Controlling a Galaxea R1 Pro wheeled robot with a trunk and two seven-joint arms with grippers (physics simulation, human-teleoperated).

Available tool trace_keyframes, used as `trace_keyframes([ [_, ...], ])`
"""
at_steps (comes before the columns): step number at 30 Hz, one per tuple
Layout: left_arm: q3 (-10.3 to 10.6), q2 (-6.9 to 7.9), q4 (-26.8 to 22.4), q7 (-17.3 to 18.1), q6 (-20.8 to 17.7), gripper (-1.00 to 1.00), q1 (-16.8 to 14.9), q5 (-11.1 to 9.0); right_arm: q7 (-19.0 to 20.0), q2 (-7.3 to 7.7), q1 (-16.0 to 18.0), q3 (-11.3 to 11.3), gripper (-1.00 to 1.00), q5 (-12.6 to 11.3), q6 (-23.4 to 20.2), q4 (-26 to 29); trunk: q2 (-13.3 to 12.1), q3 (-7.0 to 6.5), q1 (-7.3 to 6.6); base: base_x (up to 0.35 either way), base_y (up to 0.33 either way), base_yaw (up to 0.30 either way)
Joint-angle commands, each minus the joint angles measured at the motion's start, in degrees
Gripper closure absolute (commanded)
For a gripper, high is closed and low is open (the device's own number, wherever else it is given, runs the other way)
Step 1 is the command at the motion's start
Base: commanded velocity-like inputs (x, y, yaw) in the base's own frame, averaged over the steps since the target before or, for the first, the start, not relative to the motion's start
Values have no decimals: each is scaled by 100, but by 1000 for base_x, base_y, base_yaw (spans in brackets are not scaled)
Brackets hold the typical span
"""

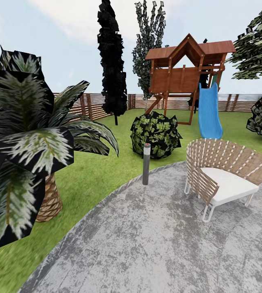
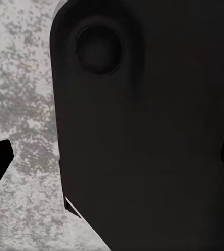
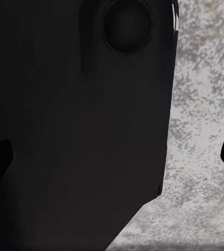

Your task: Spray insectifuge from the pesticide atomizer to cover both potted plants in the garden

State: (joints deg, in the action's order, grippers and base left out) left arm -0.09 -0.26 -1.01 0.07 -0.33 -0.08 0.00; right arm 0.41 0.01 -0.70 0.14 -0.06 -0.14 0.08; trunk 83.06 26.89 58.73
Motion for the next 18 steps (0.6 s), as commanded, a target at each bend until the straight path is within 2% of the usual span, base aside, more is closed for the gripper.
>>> trace_keyframes([
  [1, -1, -1, -6, 1, -3, -100, -1, 0, 4, 3, 0, -3, -100, -3, -2, 1, 2, 4, 0, 0, 0, 0],
  [6, -12, 2, -89, 2, 44, -100, -1, 0, 3, 3, 0, 7, -100, -8, -1, 3, 2, 4, 0, 0, 0, 0],
  [18, -26, 16, -477, -2, 430, -100, -13, 0, 3, 35, 0, 29, -100, -23, -9, 42, 2, 4, 0, 0, 0, 0],
])
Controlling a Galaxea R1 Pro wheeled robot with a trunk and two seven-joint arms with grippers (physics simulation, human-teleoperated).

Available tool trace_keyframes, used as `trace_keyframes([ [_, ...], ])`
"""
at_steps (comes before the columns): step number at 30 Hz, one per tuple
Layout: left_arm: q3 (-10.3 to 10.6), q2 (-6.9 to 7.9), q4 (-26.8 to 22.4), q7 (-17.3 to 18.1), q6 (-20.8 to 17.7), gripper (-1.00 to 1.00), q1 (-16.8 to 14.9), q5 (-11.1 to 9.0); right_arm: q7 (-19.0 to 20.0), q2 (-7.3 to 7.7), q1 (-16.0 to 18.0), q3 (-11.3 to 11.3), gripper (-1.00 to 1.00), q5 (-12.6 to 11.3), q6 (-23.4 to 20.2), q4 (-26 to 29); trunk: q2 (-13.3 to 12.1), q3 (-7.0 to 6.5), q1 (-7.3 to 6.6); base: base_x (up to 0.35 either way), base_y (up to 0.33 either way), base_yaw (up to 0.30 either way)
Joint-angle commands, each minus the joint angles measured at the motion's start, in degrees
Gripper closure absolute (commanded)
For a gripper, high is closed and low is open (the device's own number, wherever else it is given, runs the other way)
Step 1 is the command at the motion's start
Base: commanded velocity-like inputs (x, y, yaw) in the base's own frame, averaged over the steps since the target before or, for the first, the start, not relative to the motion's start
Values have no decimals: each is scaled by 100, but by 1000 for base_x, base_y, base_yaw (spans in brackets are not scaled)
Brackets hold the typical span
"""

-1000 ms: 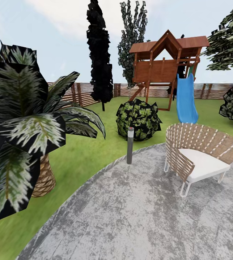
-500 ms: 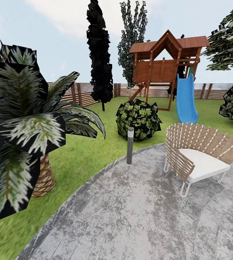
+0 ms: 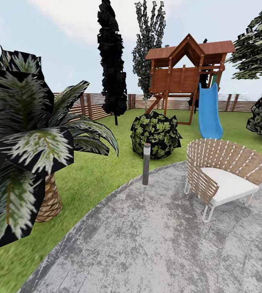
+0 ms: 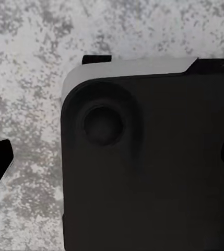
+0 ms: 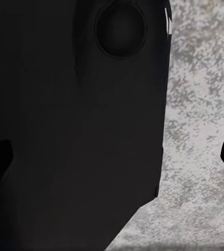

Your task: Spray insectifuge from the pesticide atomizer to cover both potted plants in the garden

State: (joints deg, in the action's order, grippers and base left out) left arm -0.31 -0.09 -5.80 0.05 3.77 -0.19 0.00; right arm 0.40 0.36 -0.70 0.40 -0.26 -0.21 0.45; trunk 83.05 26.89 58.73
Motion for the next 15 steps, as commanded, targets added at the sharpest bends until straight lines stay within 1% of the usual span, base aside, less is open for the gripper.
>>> trace_keyframes([
  [1, -3, 0, -30, 1, 51, -100, -6, 0, 4, 2, -1, 4, -100, -2, -3, 30, 2, 4, 0, 0, 0, 0],
  [5, 2, -4, -160, 4, 139, -100, -71, 6, -4, 2, -1, 4, -100, 4, -27, 159, 2, 4, 0, 0, 0, 0],
  [6, 3, -5, -2190, 4, 139, -100, -91, 7, -6, 1, -1, 4, -100, 5, -29, 956, 2, 4, 0, 0, 0, 0],
  [7, 4, -7, -2339, 4, 140, -100, -171, 8, -10, 4, -1, 4, -100, 7, -35, 1311, 2, 4, 0, 0, 0, 0],
  [10, 5, -8, -2616, 17, 141, -100, -294, 3, -6, 4, -1, 4, -100, 3, -42, 1987, 2, 4, 0, 0, 0, 0],
  [11, 5, -8, -2657, 20, 141, -100, -305, 2, -3, 5, -1, 4, -100, 2, -41, 2085, 2, 4, 0, 0, 0, 0],
  [12, 6, -8, -2753, 29, 152, -100, -327, 3, 9, 2, -1, 4, -100, 1, -41, 2325, 2, 4, 0, 0, 0, 0],
  [13, 6, -8, -2774, 31, 164, -100, -332, 4, 12, 2, -1, 4, -100, -1, -41, 2386, 2, 4, 0, 0, 0, 0],
  [15, 5, 0, -2837, 37, 332, -100, -344, 6, 17, -6, -1, 4, -100, -6, -35, 2559, 2, 4, 0, 0, 0, 0],
])
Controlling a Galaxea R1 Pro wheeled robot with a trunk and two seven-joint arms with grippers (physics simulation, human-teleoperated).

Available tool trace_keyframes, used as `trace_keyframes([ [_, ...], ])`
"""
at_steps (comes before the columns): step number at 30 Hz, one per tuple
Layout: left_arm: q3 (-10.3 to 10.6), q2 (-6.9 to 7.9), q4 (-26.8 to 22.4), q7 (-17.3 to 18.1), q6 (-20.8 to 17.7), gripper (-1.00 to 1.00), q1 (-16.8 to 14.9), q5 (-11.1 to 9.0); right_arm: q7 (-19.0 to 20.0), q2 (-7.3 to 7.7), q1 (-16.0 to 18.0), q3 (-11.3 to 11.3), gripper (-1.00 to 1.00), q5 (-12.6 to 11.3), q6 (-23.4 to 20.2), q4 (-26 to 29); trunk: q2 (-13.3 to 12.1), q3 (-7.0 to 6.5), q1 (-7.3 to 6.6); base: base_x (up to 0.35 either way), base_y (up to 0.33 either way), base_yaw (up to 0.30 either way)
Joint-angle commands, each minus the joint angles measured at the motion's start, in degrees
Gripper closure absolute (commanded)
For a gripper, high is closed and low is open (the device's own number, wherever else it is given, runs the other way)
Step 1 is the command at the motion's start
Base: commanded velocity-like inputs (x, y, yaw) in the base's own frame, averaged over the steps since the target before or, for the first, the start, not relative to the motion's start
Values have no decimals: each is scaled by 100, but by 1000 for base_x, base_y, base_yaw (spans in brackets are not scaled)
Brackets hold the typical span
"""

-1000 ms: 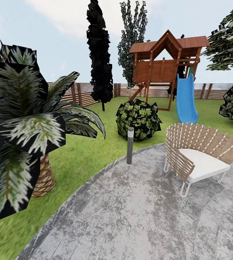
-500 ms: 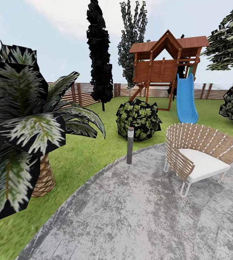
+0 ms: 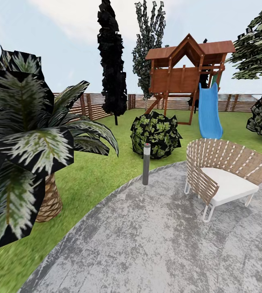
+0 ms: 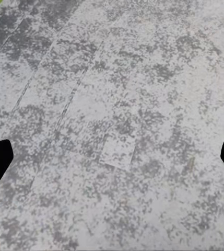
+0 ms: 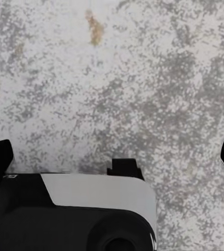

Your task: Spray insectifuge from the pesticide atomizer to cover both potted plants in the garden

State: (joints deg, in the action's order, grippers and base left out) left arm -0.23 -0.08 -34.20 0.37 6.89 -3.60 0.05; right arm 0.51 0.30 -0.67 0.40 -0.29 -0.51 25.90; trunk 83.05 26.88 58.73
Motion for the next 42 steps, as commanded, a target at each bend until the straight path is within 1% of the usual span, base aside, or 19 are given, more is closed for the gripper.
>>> trace_keyframes([
  [1, -3, 6, -17, 5, 107, -100, -5, -1, 4, -4, -4, 4, -100, -4, -4, 67, 3, 5, 0, 0, 0, 0],
  [8, -3, 10, -97, -1, 279, -100, -8, -5, 9, -6, -4, 4, -100, -13, 3, 271, 3, 5, 0, 0, 0, 0],
  [17, 1, 0, -80, -18, 295, -100, -9, -11, -35, -17, -4, -4, -100, 18, -2, 289, 3, 5, 0, 0, 0, 0],
  [29, -1, 8, -70, -11, 296, -100, -9, -5, 5, 6, -4, 11, -100, -9, -3, 290, 3, 5, 0, 0, 0, -4],
  [42, 6, 8, -70, -11, 296, -100, -9, -13, 10, 22, -3, 21, -100, -23, -2, 293, 3, 5, 0, -12, 24, -233],
])
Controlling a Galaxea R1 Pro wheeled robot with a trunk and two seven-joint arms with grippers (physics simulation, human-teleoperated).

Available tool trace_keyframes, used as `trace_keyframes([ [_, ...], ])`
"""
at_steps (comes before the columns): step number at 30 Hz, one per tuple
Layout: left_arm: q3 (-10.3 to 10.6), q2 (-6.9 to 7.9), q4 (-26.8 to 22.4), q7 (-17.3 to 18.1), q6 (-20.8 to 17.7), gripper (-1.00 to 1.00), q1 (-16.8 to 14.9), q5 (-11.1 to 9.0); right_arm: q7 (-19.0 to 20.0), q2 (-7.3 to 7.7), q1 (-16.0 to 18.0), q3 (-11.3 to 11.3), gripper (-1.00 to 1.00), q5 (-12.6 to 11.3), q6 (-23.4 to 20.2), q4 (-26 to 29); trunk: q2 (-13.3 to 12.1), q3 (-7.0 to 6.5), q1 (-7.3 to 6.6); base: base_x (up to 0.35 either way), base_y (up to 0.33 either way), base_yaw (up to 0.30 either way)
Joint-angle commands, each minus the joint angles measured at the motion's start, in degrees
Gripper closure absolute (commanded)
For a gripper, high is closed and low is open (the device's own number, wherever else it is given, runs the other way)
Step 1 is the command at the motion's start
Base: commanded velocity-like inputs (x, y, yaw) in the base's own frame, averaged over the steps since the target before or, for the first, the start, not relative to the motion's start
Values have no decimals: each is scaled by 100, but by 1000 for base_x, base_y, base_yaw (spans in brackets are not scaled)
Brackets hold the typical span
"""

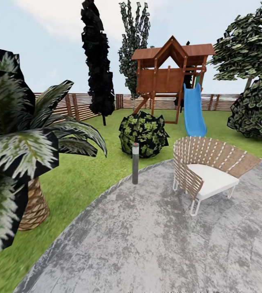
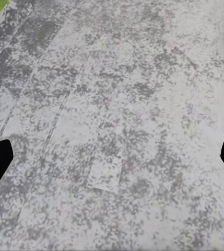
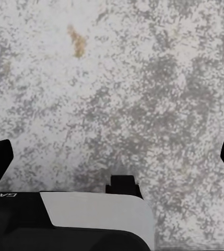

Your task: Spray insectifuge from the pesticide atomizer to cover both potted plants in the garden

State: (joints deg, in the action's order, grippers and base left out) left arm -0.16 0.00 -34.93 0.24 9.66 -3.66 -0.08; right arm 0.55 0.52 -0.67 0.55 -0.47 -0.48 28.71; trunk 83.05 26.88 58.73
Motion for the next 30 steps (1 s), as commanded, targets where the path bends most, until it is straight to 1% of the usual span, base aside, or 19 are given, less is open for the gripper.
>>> trace_keyframes([
  [1, -1, 0, 4, 3, 18, -100, -3, -1, 6, 0, -3, 6, -100, -5, -5, 12, 3, 5, -1, -86, 179, -267],
  [6, -1, 0, 4, 3, 18, -100, -3, -1, 6, 0, -3, 7, -100, -6, -5, 12, 3, 5, -1, -138, 220, -223],
  [14, -1, 0, 4, 3, 18, -100, -3, -1, 6, 0, -2, 7, -100, -8, -5, 12, 3, 5, -1, -226, 249, -44],
  [17, -1, 0, 4, 3, 18, -100, -3, -1, 6, 0, -3, 7, -100, -12, -5, 12, 3, 5, -1, -237, 236, -138],
  [25, -1, 0, 4, 3, 18, -100, -3, -1, 6, 0, -3, 7, -100, -15, -5, 12, 3, 5, -1, -189, 188, -241],
  [30, -1, 0, 4, 3, 18, -100, -3, -1, 6, 0, -3, 12, -100, -15, -5, 12, 3, 5, -1, -75, 74, -268],
])
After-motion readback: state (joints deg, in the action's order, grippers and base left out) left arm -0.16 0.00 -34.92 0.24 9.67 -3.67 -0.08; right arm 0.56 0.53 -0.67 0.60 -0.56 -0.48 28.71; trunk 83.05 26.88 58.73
